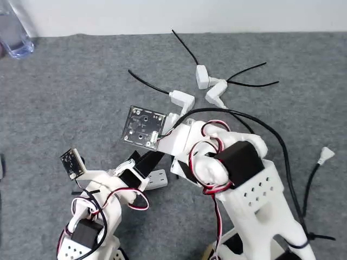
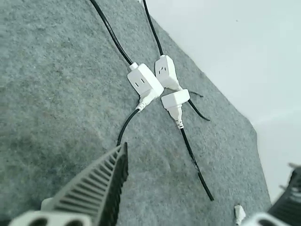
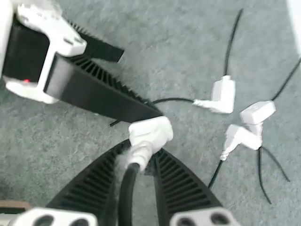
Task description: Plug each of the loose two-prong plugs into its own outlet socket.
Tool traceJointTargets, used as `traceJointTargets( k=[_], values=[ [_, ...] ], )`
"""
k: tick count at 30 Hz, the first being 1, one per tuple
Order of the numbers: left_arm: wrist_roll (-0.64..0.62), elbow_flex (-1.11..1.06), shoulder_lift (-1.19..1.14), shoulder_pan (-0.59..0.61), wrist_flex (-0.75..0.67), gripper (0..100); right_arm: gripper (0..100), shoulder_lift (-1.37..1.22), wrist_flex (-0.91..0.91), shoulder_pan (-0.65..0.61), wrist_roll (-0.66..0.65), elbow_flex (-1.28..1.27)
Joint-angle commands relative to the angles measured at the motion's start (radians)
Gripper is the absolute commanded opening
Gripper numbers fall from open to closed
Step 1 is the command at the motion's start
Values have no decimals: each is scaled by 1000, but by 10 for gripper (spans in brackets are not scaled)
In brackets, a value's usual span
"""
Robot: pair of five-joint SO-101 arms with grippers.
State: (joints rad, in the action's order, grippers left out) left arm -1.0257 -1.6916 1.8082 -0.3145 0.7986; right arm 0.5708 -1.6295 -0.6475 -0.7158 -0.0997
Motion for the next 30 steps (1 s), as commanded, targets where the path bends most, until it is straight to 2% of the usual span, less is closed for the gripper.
traceJointTargets(
  k=[1,7,18,24,30],
  values=[
    [2,8,8,3,-9,483,9,24,33,42,-18,-23],
    [3,8,9,26,-14,483,9,28,36,120,-80,-77],
    [3,8,9,25,-12,483,9,19,33,133,-92,-84],
    [3,8,9,25,-12,483,9,19,41,231,-172,-181],
    [3,8,9,23,-11,483,9,25,191,328,-235,-388]
  ],
)
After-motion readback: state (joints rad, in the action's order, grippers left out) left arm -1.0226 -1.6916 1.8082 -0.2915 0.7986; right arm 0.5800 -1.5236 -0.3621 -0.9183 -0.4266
